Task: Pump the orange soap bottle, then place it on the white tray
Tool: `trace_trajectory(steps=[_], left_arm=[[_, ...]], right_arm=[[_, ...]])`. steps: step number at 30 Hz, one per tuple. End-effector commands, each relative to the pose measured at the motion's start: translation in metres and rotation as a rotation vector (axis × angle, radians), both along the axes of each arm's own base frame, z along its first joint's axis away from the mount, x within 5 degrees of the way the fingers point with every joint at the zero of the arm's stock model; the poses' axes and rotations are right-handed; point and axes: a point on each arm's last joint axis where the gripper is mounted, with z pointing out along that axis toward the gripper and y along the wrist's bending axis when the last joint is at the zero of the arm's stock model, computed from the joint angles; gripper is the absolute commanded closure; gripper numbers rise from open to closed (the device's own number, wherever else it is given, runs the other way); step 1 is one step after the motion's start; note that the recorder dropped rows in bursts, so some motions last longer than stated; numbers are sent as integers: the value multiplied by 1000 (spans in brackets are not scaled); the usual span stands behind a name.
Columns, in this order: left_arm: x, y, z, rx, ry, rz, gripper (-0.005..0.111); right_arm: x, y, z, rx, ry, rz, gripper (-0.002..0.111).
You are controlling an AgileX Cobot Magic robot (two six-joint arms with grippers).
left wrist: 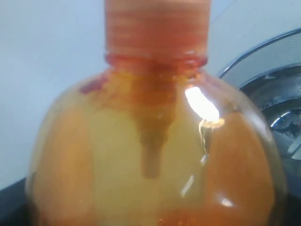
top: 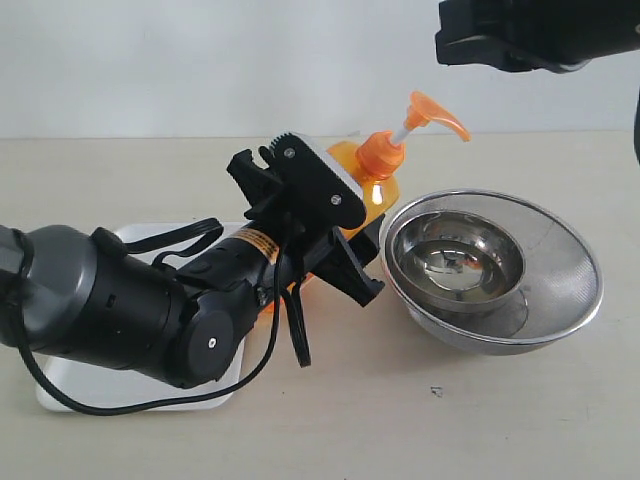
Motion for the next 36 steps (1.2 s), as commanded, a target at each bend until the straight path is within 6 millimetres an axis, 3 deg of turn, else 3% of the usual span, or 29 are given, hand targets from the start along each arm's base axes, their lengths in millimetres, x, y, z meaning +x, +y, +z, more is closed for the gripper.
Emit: trace_trajectory(steps=[1,19,26,36], left_arm=[[-1,-4,5,-15,-35,-17,102],[-2,-6,5,-55,-16,-26,102],[-2,-6,5,-58,-14,-25,102],[-4,-8,6,-76,-11,-58,102]], right_arm=[[3,-1,-3,-5,9,-7,109],[1,2,-7,-8,41,17,109],[13,7,-27,-36,120,37,109],[12,9,-32,-49,158,72,109]])
